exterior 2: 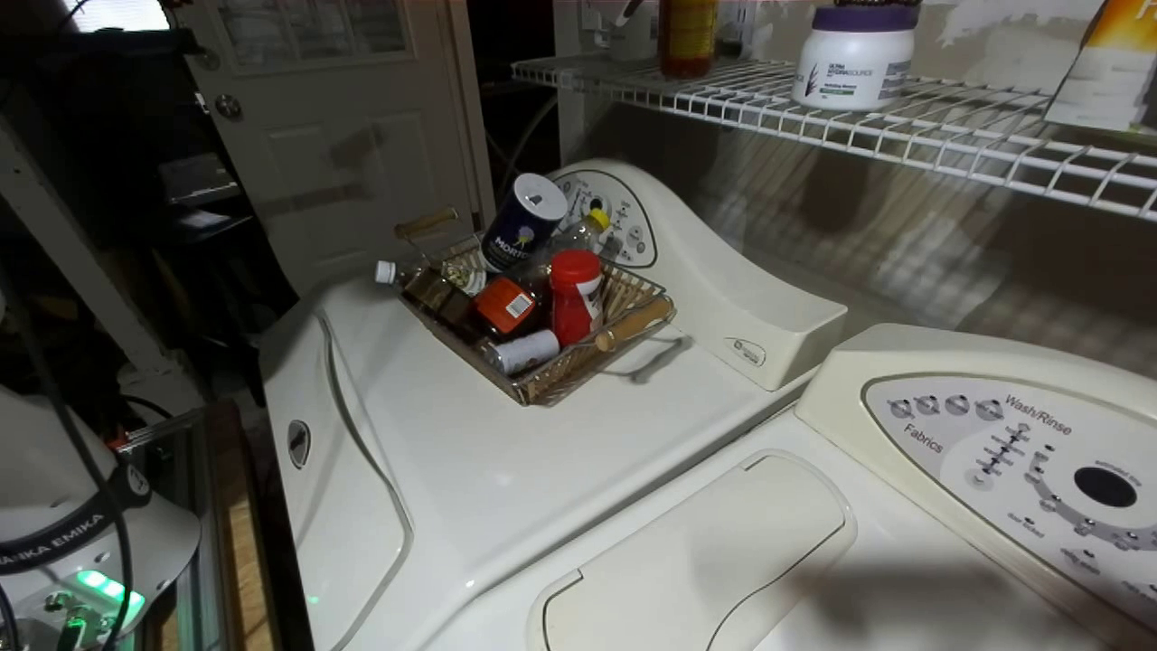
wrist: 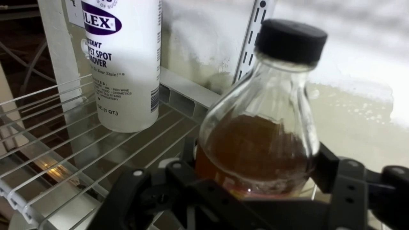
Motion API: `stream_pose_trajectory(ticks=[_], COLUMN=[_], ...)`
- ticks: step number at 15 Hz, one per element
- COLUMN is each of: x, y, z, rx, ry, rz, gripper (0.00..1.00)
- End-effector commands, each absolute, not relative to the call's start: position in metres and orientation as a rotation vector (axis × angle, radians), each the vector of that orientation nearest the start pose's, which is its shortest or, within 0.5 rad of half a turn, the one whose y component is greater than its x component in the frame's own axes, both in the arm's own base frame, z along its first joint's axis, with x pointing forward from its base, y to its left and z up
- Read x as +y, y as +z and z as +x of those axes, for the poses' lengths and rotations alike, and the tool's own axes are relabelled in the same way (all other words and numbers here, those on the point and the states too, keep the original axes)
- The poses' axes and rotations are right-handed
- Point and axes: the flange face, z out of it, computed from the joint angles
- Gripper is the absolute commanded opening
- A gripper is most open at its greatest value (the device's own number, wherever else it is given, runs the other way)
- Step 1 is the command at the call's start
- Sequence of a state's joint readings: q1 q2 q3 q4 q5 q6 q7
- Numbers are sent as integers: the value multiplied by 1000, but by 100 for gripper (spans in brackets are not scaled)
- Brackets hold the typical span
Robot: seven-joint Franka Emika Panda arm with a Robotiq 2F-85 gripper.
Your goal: Remove the glass bottle from the rack and put it in the basket on the washing machine
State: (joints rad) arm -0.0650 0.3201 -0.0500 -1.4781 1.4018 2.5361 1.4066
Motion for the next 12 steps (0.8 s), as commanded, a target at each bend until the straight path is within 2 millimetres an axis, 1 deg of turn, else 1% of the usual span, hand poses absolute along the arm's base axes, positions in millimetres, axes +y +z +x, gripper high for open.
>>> stream_pose_trajectory(ticks=[1,7,12], x=[-99,-128,-140], y=[592,597,600], z=[681,658,633], rx=[1710,1682,1646], ry=[252,367,492], rz=[-679,-711,-842], gripper=[58,58,58])
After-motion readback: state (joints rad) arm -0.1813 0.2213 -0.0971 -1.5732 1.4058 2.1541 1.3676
